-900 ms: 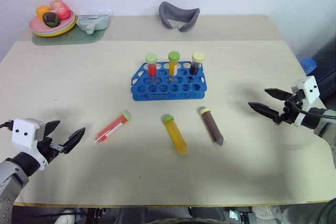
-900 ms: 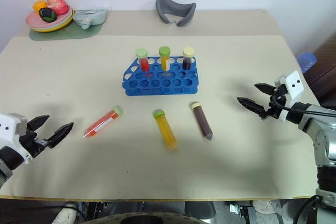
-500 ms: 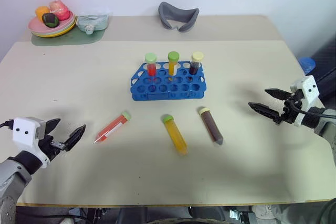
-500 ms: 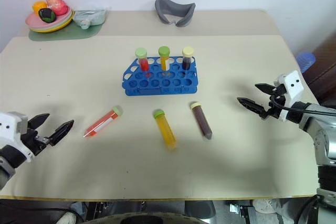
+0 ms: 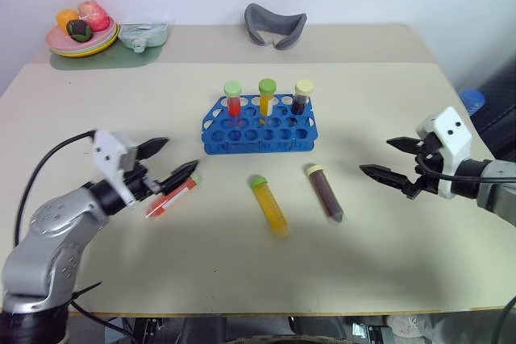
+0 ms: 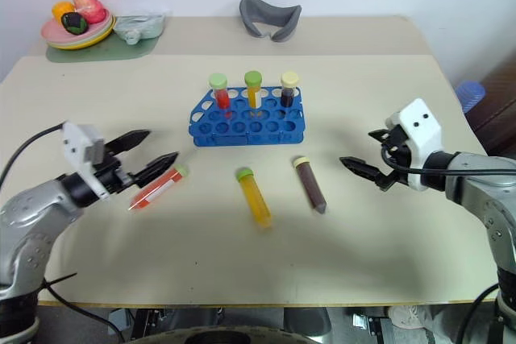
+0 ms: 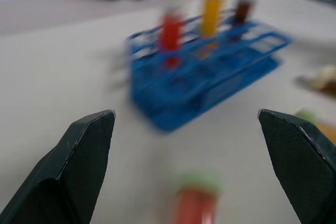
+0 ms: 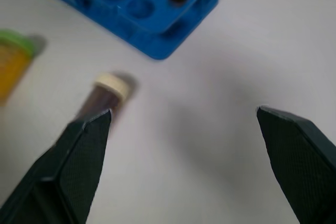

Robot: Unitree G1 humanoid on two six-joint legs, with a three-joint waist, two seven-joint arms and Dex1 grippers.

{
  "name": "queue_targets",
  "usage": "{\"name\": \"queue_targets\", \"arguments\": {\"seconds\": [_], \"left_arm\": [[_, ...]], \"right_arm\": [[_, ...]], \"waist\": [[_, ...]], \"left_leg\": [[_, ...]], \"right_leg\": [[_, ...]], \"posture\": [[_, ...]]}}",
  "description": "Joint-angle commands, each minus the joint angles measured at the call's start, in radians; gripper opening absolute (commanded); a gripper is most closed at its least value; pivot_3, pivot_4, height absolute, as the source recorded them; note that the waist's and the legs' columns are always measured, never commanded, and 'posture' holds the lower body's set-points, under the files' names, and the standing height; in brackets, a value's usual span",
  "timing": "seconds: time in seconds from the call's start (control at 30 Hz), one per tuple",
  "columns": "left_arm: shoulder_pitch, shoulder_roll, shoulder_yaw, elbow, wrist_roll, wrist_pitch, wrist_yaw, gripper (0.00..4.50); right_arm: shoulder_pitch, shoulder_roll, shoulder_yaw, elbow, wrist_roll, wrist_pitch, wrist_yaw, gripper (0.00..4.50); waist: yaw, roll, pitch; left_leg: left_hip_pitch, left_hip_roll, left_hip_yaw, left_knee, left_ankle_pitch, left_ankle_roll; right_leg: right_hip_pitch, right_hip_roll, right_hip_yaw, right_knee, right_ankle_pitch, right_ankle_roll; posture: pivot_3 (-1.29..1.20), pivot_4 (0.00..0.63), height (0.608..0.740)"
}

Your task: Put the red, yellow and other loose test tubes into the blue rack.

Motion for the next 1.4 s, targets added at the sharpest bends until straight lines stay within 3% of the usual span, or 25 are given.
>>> {"name": "queue_targets", "arguments": {"seconds": [0.03, 0.13, 0.23, 0.47, 0.57, 0.6, 0.73, 0.97, 1.4], "left_arm": [[-0.003, 0.025, -0.120, -0.029, 0.034, -0.068, -0.117, 4.45], [-0.018, 0.025, -0.247, -0.027, 0.087, -0.151, -0.214, 4.45], [-0.014, 0.019, -0.273, -0.009, 0.100, -0.198, -0.247, 4.45], [0.026, 0.022, -0.263, 0.027, 0.140, -0.261, -0.257, 4.45], [0.042, 0.034, -0.241, 0.052, 0.168, -0.291, -0.253, 4.45], [0.047, 0.039, -0.234, 0.063, 0.178, -0.300, -0.251, 4.45], [0.056, 0.050, -0.214, 0.094, 0.196, -0.328, -0.247, 4.45], [0.083, 0.045, -0.191, 0.130, 0.191, -0.380, -0.262, 4.45], [0.152, 0.029, -0.187, 0.182, 0.202, -0.483, -0.280, 4.45]], "right_arm": [[-0.112, 0.096, -0.005, -0.097, 0.069, 0.255, -0.139, 4.50], [-0.194, 0.237, 0.035, -0.104, 0.159, 0.390, -0.362, 4.50], [-0.225, 0.230, 0.108, -0.106, 0.267, 0.390, -0.535, 4.50], [-0.291, 0.304, 0.160, 0.105, 0.676, 0.390, -1.070, 4.50], [-0.288, 0.099, 0.357, 0.199, 1.162, 0.120, -1.445, 4.50], [-0.296, 0.054, 0.414, 0.209, 1.251, 0.051, -1.513, 4.50], [-0.348, 0.011, 0.557, 0.208, 1.295, -0.068, -1.576, 4.50], [-0.390, 0.059, 0.710, 0.265, 1.295, -0.121, -1.666, 4.50], [-0.428, 0.154, 0.705, 0.411, 1.295, -0.078, -1.778, 4.50]], "waist": [[-0.003, 0.000, 0.000], [-0.001, 0.001, 0.000], [0.005, 0.001, 0.000], [0.001, 0.000, 0.000], [0.002, 0.001, 0.000], [0.002, 0.001, 0.000], [-0.009, 0.001, 0.000], [-0.015, 0.001, 0.000], [-0.022, 0.001, -0.001]], "left_leg": [[0.000, 0.000, 0.000, 0.000, 0.000, 0.000], [0.000, 0.001, -0.001, -0.001, 0.000, 0.000], [-0.002, 0.001, -0.001, 0.000, 0.000, 0.000], [-0.008, 0.000, -0.001, 0.002, 0.000, 0.000], [-0.010, 0.000, -0.001, 0.003, 0.000, 0.000], [-0.011, 0.000, -0.001, 0.004, 0.000, 0.000], [-0.012, 0.001, -0.001, 0.004, 0.000, 0.001], [-0.012, 0.001, -0.002, 0.005, 0.000, 0.001], [-0.012, 0.001, -0.002, 0.007, 0.000, 0.001]], "right_leg": [[-0.001, 0.001, 0.000, 0.001, 0.000, 0.000], [-0.001, 0.002, 0.000, 0.002, 0.000, 0.000], [-0.003, 0.001, 0.000, 0.002, 0.000, 0.000], [-0.008, 0.000, 0.000, 0.004, 0.000, 0.000], [-0.010, 0.000, 0.000, 0.006, 0.000, 0.000], [-0.011, 0.000, 0.000, 0.006, 0.000, 0.000], [-0.012, 0.001, 0.000, 0.007, 0.000, 0.000], [-0.012, 0.001, -0.001, 0.008, 0.000, 0.000], [-0.013, 0.002, 0.000, 0.010, 0.000, 0.000]], "posture": [[0.00, 0.150, 0.740], [0.00, 0.150, 0.740], [0.00, 0.150, 0.740], [0.00, 0.150, 0.740], [0.00, 0.150, 0.740], [0.00, 0.150, 0.740], [0.00, 0.150, 0.740], [0.00, 0.150, 0.740], [0.00, 0.150, 0.740]]}}
